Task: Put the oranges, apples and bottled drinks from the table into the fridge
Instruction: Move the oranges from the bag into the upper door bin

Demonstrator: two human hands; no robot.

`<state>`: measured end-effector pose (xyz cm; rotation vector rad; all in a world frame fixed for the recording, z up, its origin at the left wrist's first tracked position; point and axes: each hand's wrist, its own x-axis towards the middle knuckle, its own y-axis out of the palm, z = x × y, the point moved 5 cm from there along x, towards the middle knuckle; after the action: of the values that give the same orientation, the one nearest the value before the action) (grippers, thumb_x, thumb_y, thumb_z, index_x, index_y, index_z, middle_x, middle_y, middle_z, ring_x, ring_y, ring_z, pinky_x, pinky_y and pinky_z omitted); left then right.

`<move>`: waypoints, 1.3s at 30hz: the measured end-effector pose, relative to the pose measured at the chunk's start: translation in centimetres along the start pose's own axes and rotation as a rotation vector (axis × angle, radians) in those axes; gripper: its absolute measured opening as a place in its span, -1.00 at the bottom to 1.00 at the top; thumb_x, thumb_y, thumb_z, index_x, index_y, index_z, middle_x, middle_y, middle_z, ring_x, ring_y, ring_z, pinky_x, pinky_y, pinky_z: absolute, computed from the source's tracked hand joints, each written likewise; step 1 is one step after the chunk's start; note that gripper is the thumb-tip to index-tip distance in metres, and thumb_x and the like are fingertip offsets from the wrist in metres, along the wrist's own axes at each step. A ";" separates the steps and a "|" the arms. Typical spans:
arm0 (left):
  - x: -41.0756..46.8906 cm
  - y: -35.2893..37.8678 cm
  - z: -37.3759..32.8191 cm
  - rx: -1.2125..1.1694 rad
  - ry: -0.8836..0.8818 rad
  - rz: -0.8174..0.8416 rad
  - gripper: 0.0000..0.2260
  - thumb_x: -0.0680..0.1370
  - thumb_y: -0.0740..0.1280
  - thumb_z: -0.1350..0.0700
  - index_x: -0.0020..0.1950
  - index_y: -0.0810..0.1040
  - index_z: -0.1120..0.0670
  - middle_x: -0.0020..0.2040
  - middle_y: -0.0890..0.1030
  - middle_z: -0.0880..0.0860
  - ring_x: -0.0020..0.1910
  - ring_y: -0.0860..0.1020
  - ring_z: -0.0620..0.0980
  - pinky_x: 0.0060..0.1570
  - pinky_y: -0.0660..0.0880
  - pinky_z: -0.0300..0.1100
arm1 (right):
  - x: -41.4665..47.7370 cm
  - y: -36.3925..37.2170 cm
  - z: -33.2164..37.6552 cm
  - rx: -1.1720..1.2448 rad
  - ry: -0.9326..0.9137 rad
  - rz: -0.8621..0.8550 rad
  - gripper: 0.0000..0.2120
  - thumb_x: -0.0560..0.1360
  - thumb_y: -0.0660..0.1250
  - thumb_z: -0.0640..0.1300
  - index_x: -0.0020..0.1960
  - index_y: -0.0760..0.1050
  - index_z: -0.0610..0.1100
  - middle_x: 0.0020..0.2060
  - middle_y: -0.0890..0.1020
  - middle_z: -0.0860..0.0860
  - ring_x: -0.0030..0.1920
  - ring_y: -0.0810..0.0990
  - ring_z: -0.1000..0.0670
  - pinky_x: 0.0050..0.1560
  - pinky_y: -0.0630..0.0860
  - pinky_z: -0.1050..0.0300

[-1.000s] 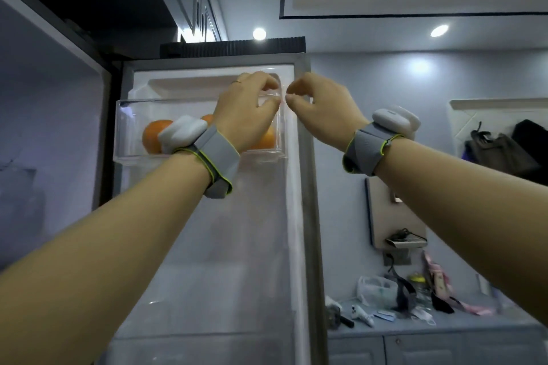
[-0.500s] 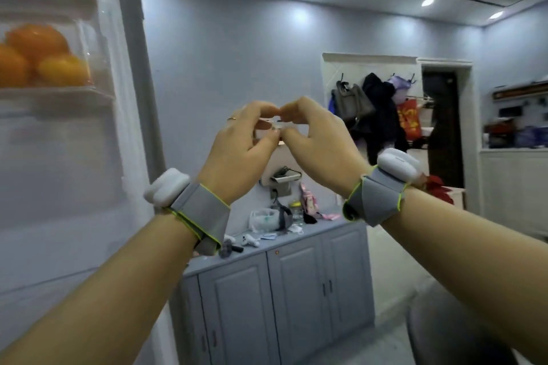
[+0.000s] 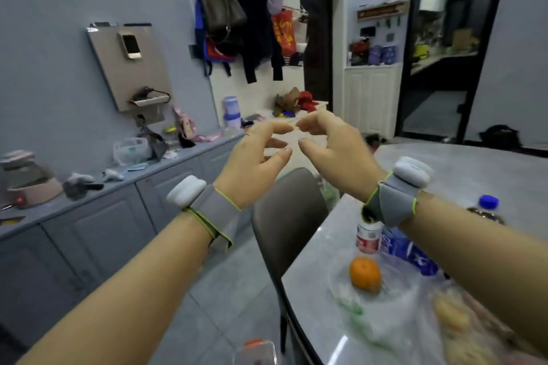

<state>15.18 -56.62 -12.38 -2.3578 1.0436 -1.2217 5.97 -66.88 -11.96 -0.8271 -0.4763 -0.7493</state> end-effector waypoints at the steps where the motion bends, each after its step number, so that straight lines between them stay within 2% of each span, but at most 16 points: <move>1: 0.0 2.0 0.6 -0.012 -0.022 0.021 -0.76 0.54 0.27 0.19 0.16 0.41 -0.06 0.24 0.47 0.04 0.14 0.52 -0.07 0.08 0.51 -0.18 | -0.9 -0.6 -1.9 -0.008 0.034 0.018 -0.75 0.49 0.28 -0.17 0.17 0.46 -0.09 0.08 0.56 0.03 0.09 0.49 0.07 0.04 0.39 0.33; 3: -0.2 6.4 1.7 -0.047 -0.081 0.054 -0.74 0.54 0.27 0.20 0.21 0.40 -0.02 0.24 0.47 0.03 0.14 0.53 -0.07 0.08 0.49 -0.20 | -2.9 -1.8 -5.8 -0.005 0.109 0.038 -0.71 0.49 0.31 -0.14 0.20 0.43 -0.07 0.10 0.55 0.03 0.10 0.51 0.06 0.10 0.46 0.22; 6: -1.0 11.9 3.7 -0.090 -0.158 0.066 -0.68 0.53 0.28 0.21 0.27 0.39 0.03 0.20 0.48 0.00 0.07 0.55 -0.07 0.02 0.47 -0.36 | -5.7 -2.9 -11.0 -0.005 0.208 0.049 -0.65 0.46 0.33 -0.13 0.24 0.40 -0.07 0.09 0.54 0.00 0.02 0.55 0.03 0.07 0.53 0.08; 10: -2.8 18.2 7.1 -0.152 -0.294 0.121 -0.63 0.51 0.29 0.23 0.30 0.36 0.06 0.26 0.45 0.08 0.11 0.53 -0.02 0.10 0.49 -0.15 | -9.3 -2.8 -17.3 -0.006 0.322 0.094 -0.61 0.44 0.34 -0.19 0.25 0.38 -0.10 0.10 0.52 -0.04 0.00 0.55 -0.03 0.06 0.52 0.02; 13: -4.9 21.7 9.6 -0.099 -0.390 0.159 -0.60 0.51 0.30 0.24 0.33 0.35 0.05 0.31 0.41 0.06 0.26 0.42 -0.04 0.07 0.39 -0.23 | -11.8 -1.2 -21.6 -0.032 0.393 0.173 -0.58 0.44 0.35 -0.20 0.27 0.36 -0.09 0.13 0.49 -0.06 0.06 0.54 -0.05 0.08 0.50 0.07; 15: -6.5 23.5 11.5 -0.062 -0.435 0.188 -0.58 0.49 0.31 0.23 0.33 0.35 0.04 0.33 0.38 0.05 0.29 0.37 -0.06 0.13 0.41 -0.17 | -13.2 0.2 -24.2 -0.042 0.444 0.219 -0.55 0.42 0.36 -0.20 0.29 0.36 -0.10 0.15 0.48 -0.07 0.13 0.51 -0.02 0.14 0.47 0.10; 19: -9.2 25.9 15.0 0.043 -0.511 0.246 -0.56 0.45 0.34 0.20 0.31 0.38 0.03 0.31 0.39 0.05 0.32 0.36 -0.02 0.26 0.36 -0.14 | -15.2 3.5 -28.3 -0.101 0.505 0.301 -0.49 0.37 0.36 -0.22 0.30 0.37 -0.14 0.18 0.48 -0.11 0.21 0.46 -0.05 0.19 0.36 0.18; 22: -10.7 27.2 17.1 0.084 -0.573 0.280 -0.55 0.43 0.36 0.18 0.31 0.37 0.04 0.31 0.37 0.06 0.34 0.33 0.02 0.26 0.24 -0.26 | -16.5 6.4 -31.1 -0.177 0.543 0.374 -0.45 0.34 0.39 -0.16 0.31 0.37 -0.11 0.24 0.44 -0.11 0.25 0.41 -0.12 0.25 0.35 0.04; 26: -12.2 28.7 19.0 0.122 -0.627 0.307 -0.54 0.46 0.34 0.15 0.34 0.34 0.03 0.38 0.28 0.07 0.39 0.24 0.05 0.18 0.09 -0.37 | -17.7 8.9 -33.6 -0.366 0.567 0.475 -0.40 0.35 0.38 -0.02 0.35 0.29 0.01 0.30 0.37 -0.06 0.30 0.34 -0.16 0.21 0.40 -0.07; 31: -13.3 30.0 20.7 0.116 -0.714 0.313 -0.56 0.46 0.35 0.16 0.32 0.37 0.01 0.46 0.15 0.09 0.45 0.13 0.09 0.33 0.14 -0.23 | -18.2 11.2 -35.8 -0.545 0.582 0.590 -0.33 0.36 0.36 0.10 0.39 0.17 0.08 0.33 0.30 -0.06 0.29 0.33 -0.20 0.16 0.44 -0.13; 37: -14.1 30.4 21.4 0.079 -0.750 0.355 -0.59 0.45 0.35 0.17 0.29 0.42 0.00 0.49 0.09 0.08 0.47 0.13 0.10 0.37 0.22 -0.15 | -18.5 12.0 -36.1 -0.602 0.542 0.579 -0.36 0.36 0.37 0.00 0.35 0.16 0.10 0.30 0.29 -0.11 0.20 0.36 -0.25 0.06 0.48 -0.11; 39: -14.0 30.2 21.4 0.062 -0.749 0.360 -0.58 0.45 0.35 0.17 0.30 0.40 0.01 0.49 0.08 0.08 0.47 0.14 0.07 0.34 0.21 -0.22 | -18.1 11.6 -35.7 -0.571 0.546 0.567 -0.36 0.34 0.36 -0.02 0.35 0.17 0.07 0.29 0.34 -0.10 0.20 0.37 -0.24 0.07 0.47 -0.09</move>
<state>12.69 -69.18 -49.80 -2.1492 1.0528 -0.1951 6.28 -82.77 -50.54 -1.1646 0.4765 -0.5428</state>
